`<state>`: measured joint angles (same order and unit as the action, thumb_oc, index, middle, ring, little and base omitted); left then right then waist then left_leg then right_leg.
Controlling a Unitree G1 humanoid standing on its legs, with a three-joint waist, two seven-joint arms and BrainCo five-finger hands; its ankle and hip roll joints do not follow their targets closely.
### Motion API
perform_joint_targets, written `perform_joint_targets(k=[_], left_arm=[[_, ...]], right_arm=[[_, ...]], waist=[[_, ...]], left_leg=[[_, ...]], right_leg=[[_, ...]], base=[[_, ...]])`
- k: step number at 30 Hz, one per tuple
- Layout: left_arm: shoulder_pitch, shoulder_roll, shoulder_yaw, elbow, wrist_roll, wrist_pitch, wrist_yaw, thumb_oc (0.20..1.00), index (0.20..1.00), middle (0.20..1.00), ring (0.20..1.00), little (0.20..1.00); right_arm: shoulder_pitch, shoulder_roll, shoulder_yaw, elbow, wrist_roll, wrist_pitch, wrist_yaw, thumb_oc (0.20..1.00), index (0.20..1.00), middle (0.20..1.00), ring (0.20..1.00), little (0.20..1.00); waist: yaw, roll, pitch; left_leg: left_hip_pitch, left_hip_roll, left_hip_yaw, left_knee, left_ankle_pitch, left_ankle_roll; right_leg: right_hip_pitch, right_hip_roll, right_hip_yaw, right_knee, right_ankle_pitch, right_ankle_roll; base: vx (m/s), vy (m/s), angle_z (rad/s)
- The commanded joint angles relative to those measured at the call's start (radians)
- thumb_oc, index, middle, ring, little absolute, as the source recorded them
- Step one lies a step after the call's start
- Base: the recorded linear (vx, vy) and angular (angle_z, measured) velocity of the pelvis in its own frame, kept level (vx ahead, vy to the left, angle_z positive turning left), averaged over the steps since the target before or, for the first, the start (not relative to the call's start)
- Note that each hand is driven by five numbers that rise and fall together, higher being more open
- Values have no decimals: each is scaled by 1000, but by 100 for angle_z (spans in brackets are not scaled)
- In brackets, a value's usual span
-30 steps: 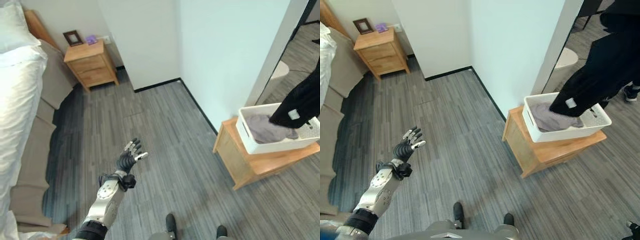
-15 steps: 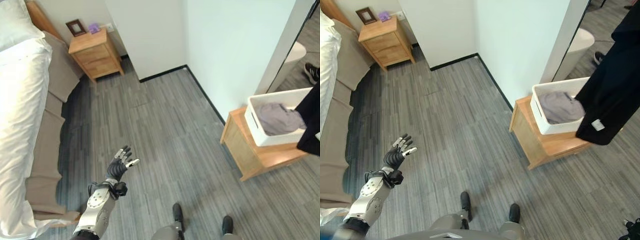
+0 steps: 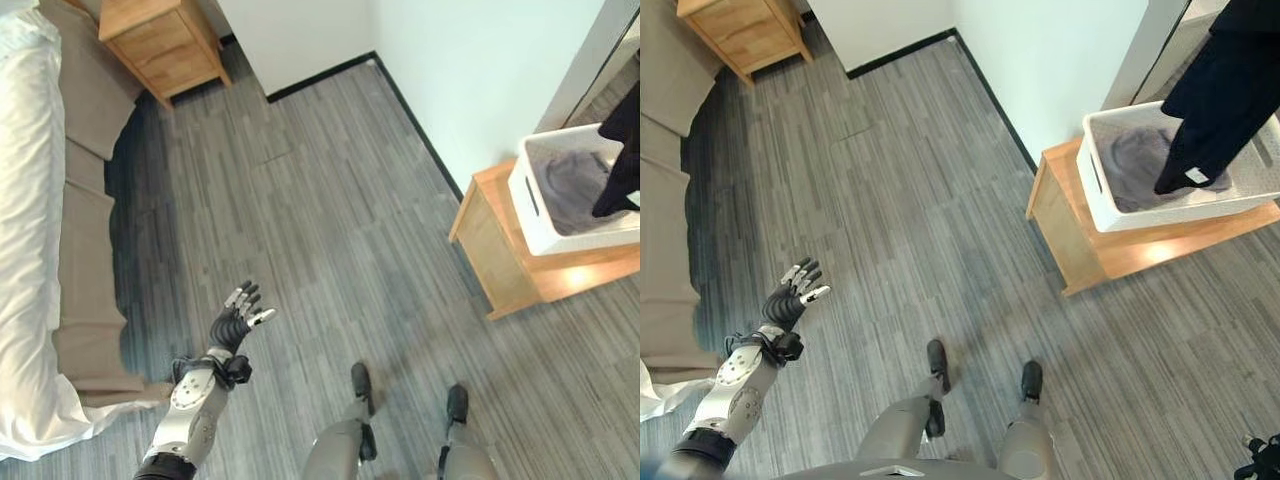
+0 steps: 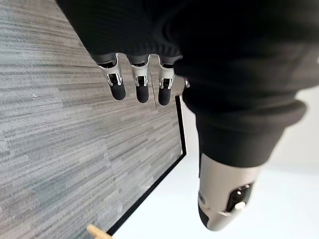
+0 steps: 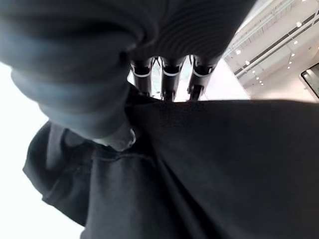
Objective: Pick up bed clothes into laundry basket.
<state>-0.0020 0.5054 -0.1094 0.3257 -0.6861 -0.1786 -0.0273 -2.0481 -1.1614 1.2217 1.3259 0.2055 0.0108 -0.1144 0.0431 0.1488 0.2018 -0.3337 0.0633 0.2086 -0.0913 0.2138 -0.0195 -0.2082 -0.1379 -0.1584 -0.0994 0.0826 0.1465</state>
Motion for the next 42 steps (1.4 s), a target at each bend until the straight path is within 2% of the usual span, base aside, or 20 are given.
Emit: perform_joint_targets(k=[1,2,8,13,15,20,24,25,27,29,30,31,32,33,34,35,37,39,41,42], left_arm=[[-115,82,47,-61,-14,-74,14,1000,1000,1000,1000,1000],[-119,81,56,-62,-11,-77,15,1000,1000,1000,1000,1000],[-85,41,107,-59,1,-56,6,1000,1000,1000,1000,1000],[-50,66,178,-69,33,-42,19,1000,1000,1000,1000,1000],[-30,87,214,-66,50,-34,22,1000,1000,1000,1000,1000],[-4,96,240,-74,46,-33,12,1000,1000,1000,1000,1000],[2,92,234,-76,33,-54,13,1000,1000,1000,1000,1000],[7,80,228,-86,33,-62,25,1000,1000,1000,1000,1000],[11,67,265,-94,32,-71,44,1000,1000,1000,1000,1000],[-19,-34,266,-82,23,-81,69,1000,1000,1000,1000,1000],[-21,-34,265,-81,23,-81,70,1000,1000,1000,1000,1000],[-39,-129,251,-73,20,-84,82,1000,1000,1000,1000,1000],[-72,-246,211,-68,28,-86,89,1000,1000,1000,1000,1000],[-83,-301,193,-72,35,-88,89,1000,1000,1000,1000,1000],[-84,-301,189,-73,37,-89,91,1000,1000,1000,1000,1000],[-88,-327,188,-68,39,-85,88,1000,1000,1000,1000,1000],[-74,-463,215,-65,42,-87,102,1000,1000,1000,1000,1000],[-69,-596,202,-57,34,-90,116,1000,1000,1000,1000,1000],[-81,-702,143,-46,43,-85,128,1000,1000,1000,1000,1000],[-82,-703,140,-48,45,-85,131,1000,1000,1000,1000,1000]], right_arm=[[-136,-39,76,-23,-2,-32,-36,200,200,200,200,200],[-83,-49,97,9,-57,-13,31,1000,1000,1000,1000,1000],[-109,-50,178,176,-199,85,182,1000,1000,1000,1000,1000],[-133,-112,178,195,-303,127,201,1000,1000,1000,1000,1000],[-144,-152,178,199,-328,143,194,1000,1000,1000,1000,1000],[-158,-192,178,159,-310,131,155,1000,1000,1000,1000,1000],[-183,-202,178,25,-253,71,47,1000,1000,1000,1000,1000],[-218,-237,178,-110,-187,41,-56,1000,1000,1000,1000,1000],[-188,-399,178,-461,-171,-4,-100,1000,1000,1000,1000,1000],[-144,-624,176,-766,-98,-41,-125,1000,1000,1000,1000,1000],[-143,-627,175,-770,-99,-38,-126,1000,1000,1000,1000,1000],[-160,-778,178,-870,-20,-88,-138,1000,1000,1000,1000,1000],[-144,-952,178,-881,66,-137,-121,1000,1000,1000,1000,1000],[-141,-1037,178,-876,100,-158,-105,1000,1000,1000,1000,1000],[-142,-1046,178,-882,100,-160,-104,1000,1000,1000,1000,1000],[-132,-1086,178,-868,111,-161,-82,1000,1000,1000,1000,1000],[-108,-1090,178,-772,201,-176,-34,1000,1000,1000,1000,1000],[-134,-1090,178,-660,338,-197,-23,1000,1000,1000,1000,1000],[-199,-1090,178,-494,576,-185,55,1000,1000,1000,1000,1000],[-197,-1090,178,-483,588,-194,66,1000,1000,1000,1000,1000]], waist=[[13,-79,65],[13,-69,78],[12,-45,82],[-27,-88,77],[-58,-128,74],[-99,-168,60],[-120,-195,49],[-130,-193,49],[-142,-188,50],[-144,-115,57],[-142,-114,58],[-135,-43,51],[-118,60,56],[-111,110,56],[-108,110,59],[-106,134,58],[-153,253,61],[-163,368,50],[-131,371,44],[-129,371,48]], left_leg=[[62,6,22,4,-71,-148],[44,4,20,4,-66,-152],[15,-6,18,4,-59,-158],[13,-13,29,4,-68,-156],[15,-11,41,4,-72,-154],[35,-5,58,4,-83,-151],[58,-1,63,4,-91,-147],[73,3,72,4,-99,-145],[95,9,81,4,-110,-139],[129,12,95,4,-128,-127],[129,13,95,4,-128,-127],[162,11,104,4,-145,-117],[204,4,105,4,-167,-108],[224,2,105,4,-172,-104],[224,3,105,4,-168,-104],[233,1,106,4,-169,-101],[274,-1,109,4,-181,-94],[309,-7,110,4,-195,-86],[376,-95,138,4,-171,-69],[380,-96,140,4,-175,-68]], right_leg=[[-105,-2,100,12,-31,-33],[-124,-3,106,12,-24,-33],[-158,-8,118,12,-13,-31],[-173,-9,133,12,-9,-28],[-178,-7,141,12,-6,-28],[-165,-2,143,12,-8,-30],[-147,1,141,12,-7,-31],[-136,4,141,12,-10,-31],[-119,12,146,12,-14,-34],[-92,18,151,12,-18,-35],[-92,19,151,12,-18,-36],[-61,18,150,12,-25,-35],[-19,14,151,13,-38,-32],[1,13,150,15,-44,-30],[2,15,149,14,-37,-32],[10,14,150,16,-38,-32],[48,15,158,20,-44,-31],[69,15,162,36,-58,-30],[116,-65,205,55,-111,-17],[119,-66,206,57,-115,-15]], base=[[-47,-47,-1],[0,0,0],[-9,-7,-4],[17,35,2],[6,14,2],[13,22,-2],[6,-3,-1],[64,-15,-5],[44,-12,-3],[41,25,-15],[76,60,-13],[93,69,-6],[109,85,12],[39,42,15],[-11,16,19],[-16,15,16],[23,51,-10],[5,71,-18],[-57,51,-57],[-43,37,-68]])
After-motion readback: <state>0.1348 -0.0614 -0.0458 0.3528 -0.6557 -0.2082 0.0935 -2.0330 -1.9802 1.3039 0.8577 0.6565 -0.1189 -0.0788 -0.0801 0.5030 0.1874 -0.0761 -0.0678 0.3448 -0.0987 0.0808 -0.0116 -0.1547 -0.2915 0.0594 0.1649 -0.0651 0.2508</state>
